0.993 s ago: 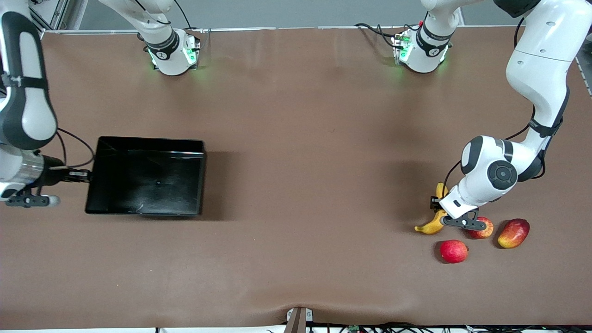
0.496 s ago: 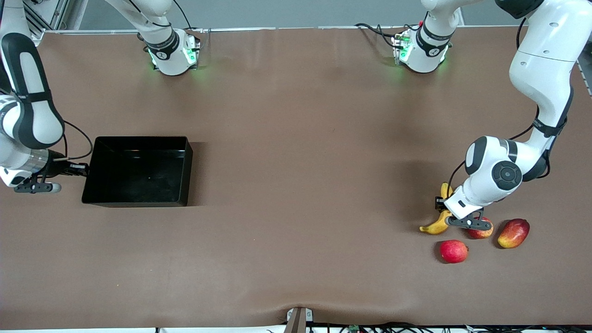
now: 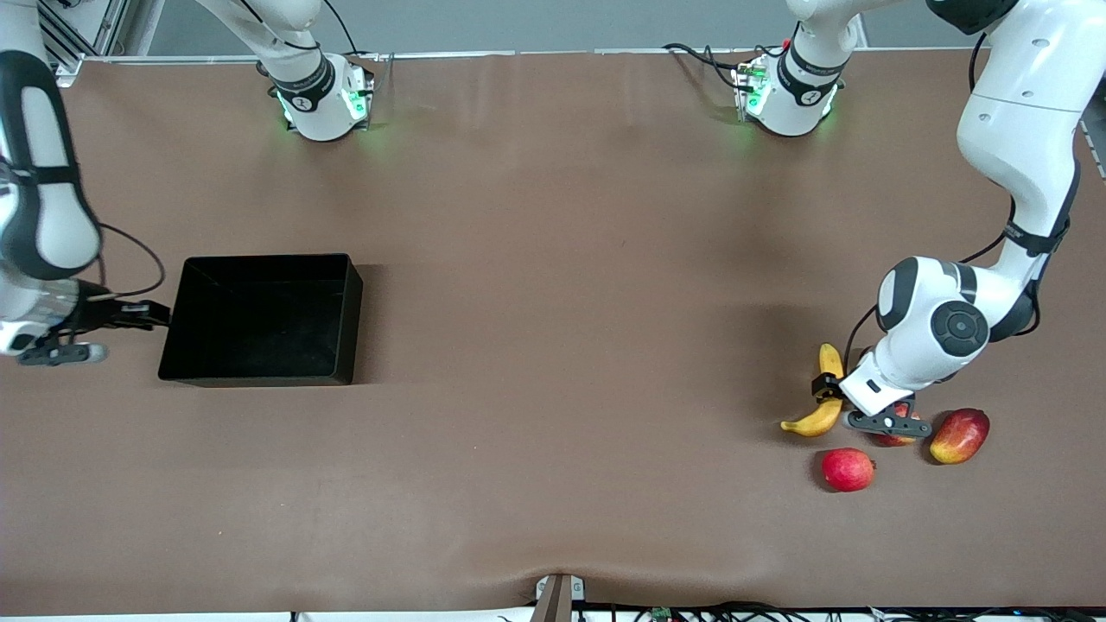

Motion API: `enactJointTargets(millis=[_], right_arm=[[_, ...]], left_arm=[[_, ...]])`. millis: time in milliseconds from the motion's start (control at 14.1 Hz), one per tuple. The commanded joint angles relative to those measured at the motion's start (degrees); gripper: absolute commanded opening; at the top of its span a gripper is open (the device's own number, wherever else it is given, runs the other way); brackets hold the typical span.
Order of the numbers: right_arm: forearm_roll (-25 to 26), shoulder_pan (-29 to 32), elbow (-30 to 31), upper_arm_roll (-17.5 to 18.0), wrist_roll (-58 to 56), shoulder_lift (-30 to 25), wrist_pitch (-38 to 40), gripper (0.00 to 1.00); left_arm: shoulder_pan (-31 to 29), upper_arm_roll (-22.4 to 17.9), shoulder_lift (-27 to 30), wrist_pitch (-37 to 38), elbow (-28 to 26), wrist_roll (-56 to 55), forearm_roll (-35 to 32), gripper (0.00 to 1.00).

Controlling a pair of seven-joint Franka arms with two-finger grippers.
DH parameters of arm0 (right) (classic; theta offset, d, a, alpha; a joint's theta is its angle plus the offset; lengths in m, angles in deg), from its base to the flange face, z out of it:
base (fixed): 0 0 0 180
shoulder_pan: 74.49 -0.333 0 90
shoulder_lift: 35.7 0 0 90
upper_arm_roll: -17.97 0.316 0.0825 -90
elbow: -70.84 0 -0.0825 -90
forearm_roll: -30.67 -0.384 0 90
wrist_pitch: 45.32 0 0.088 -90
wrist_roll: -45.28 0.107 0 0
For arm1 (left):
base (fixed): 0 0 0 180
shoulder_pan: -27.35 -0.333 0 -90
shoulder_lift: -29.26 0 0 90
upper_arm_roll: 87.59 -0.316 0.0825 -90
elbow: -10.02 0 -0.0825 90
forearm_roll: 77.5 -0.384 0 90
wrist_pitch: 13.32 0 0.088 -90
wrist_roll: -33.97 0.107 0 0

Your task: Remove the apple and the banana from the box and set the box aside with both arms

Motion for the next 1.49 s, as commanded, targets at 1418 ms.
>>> enactJointTargets(millis=[1418], right_arm=[[7.2, -20.4, -8.7, 0.3, 25.3, -27.0, 31.4, 1.0]], left_arm=[[0.3, 2.4, 30.9, 47.7, 19.5, 0.1, 15.8, 1.0]])
